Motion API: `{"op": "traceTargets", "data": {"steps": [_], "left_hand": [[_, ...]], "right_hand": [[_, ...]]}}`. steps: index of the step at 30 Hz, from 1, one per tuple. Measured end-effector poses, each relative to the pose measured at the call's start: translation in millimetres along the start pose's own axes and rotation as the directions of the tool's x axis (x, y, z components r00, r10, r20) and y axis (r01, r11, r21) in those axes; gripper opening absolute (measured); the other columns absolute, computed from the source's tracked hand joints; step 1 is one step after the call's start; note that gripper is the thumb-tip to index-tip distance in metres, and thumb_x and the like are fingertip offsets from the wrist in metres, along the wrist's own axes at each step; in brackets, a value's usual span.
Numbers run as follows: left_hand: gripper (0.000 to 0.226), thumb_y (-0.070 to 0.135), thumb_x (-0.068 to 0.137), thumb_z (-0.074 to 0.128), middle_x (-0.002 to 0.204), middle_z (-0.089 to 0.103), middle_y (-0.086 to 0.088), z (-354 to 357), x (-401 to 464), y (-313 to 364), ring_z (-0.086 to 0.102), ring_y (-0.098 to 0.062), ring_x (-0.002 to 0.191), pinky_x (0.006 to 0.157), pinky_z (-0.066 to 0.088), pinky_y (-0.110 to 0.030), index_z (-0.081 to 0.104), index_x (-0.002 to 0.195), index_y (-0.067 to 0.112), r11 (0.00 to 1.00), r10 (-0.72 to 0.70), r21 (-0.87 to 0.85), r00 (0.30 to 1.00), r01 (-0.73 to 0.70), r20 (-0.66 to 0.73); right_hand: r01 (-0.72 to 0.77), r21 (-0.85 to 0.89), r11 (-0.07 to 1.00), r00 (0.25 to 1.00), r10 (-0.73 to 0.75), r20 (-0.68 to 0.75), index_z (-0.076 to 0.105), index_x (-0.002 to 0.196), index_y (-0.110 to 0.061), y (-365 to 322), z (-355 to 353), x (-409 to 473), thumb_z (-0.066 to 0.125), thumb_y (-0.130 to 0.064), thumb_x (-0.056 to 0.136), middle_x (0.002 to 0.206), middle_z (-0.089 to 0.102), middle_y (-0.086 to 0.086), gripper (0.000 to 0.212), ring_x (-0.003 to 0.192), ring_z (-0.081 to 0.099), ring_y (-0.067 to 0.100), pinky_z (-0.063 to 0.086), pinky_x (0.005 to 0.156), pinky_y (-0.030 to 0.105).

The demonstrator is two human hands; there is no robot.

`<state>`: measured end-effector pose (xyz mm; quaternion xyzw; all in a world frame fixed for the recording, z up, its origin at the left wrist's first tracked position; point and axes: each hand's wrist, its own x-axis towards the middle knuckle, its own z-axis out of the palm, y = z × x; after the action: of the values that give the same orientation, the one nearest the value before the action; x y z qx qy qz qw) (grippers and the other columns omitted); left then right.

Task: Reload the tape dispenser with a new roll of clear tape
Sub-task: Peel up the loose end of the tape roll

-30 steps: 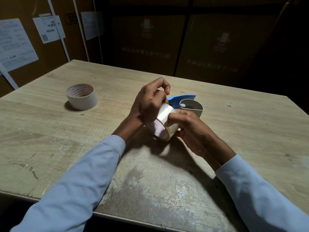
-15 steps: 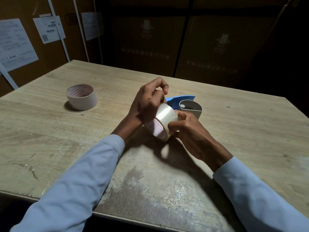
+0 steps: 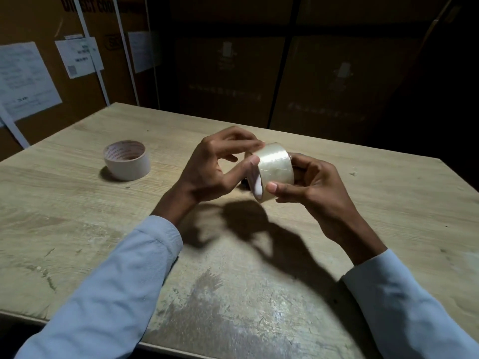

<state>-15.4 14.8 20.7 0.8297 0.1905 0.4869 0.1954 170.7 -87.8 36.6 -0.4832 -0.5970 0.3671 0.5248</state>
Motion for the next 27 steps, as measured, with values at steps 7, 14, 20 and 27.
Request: {"op": "traceTargets", "data": {"steps": [7, 14, 20, 27], "left_hand": [[0.018, 0.009, 0.090, 0.071, 0.106, 0.069, -0.013, 9.3, 2.5, 6.2, 0.068, -0.021, 0.100, 0.083, 0.058, -0.040, 0.075, 0.106, 0.003, 0.975, 0.190, 0.149, 0.967, -0.165, -0.172], [0.012, 0.005, 0.086, 0.073, 0.098, 0.070, -0.009, 23.3, -0.1, 5.3, 0.070, -0.020, 0.088, 0.068, 0.058, -0.039, 0.078, 0.097, 0.005, 0.955, 0.216, 0.240, 0.962, -0.173, -0.167], [0.009, 0.010, 0.085, 0.073, 0.090, 0.069, -0.004, 29.3, -1.0, 8.1, 0.068, -0.016, 0.079, 0.059, 0.058, -0.037, 0.077, 0.093, 0.007, 0.971, 0.121, 0.226, 0.977, -0.080, -0.173], [0.006, 0.008, 0.085, 0.072, 0.088, 0.072, -0.003, 40.5, 0.5, 12.6, 0.069, -0.014, 0.080, 0.067, 0.058, -0.036, 0.073, 0.091, 0.006, 0.991, -0.018, 0.129, 0.986, 0.040, -0.166]], "right_hand": [[0.176, -0.169, 0.970, 0.972, -0.198, -0.122, 0.067, 0.122, -0.008, -0.6, -3.1, 1.3, 0.082, 0.002, 0.075, 0.102, 0.076, -0.002, 0.050, 0.087, 0.074, 0.008, 0.061, 0.065, 0.026], [0.198, -0.331, 0.923, 0.933, -0.281, -0.226, 0.066, 0.128, -0.014, 20.4, -4.5, 6.3, 0.083, -0.017, 0.076, 0.113, 0.074, -0.001, 0.055, 0.099, 0.072, 0.014, 0.062, 0.075, 0.041], [0.174, -0.434, 0.884, 0.913, -0.310, -0.265, 0.065, 0.128, -0.023, 26.8, -4.3, 8.5, 0.077, -0.041, 0.071, 0.114, 0.074, -0.003, 0.061, 0.101, 0.072, 0.014, 0.061, 0.076, 0.047], [0.155, -0.533, 0.832, 0.902, -0.340, -0.268, 0.067, 0.126, -0.024, 29.6, -4.3, 8.2, 0.074, -0.041, 0.075, 0.110, 0.075, -0.005, 0.055, 0.096, 0.071, 0.011, 0.059, 0.072, 0.043]]}}
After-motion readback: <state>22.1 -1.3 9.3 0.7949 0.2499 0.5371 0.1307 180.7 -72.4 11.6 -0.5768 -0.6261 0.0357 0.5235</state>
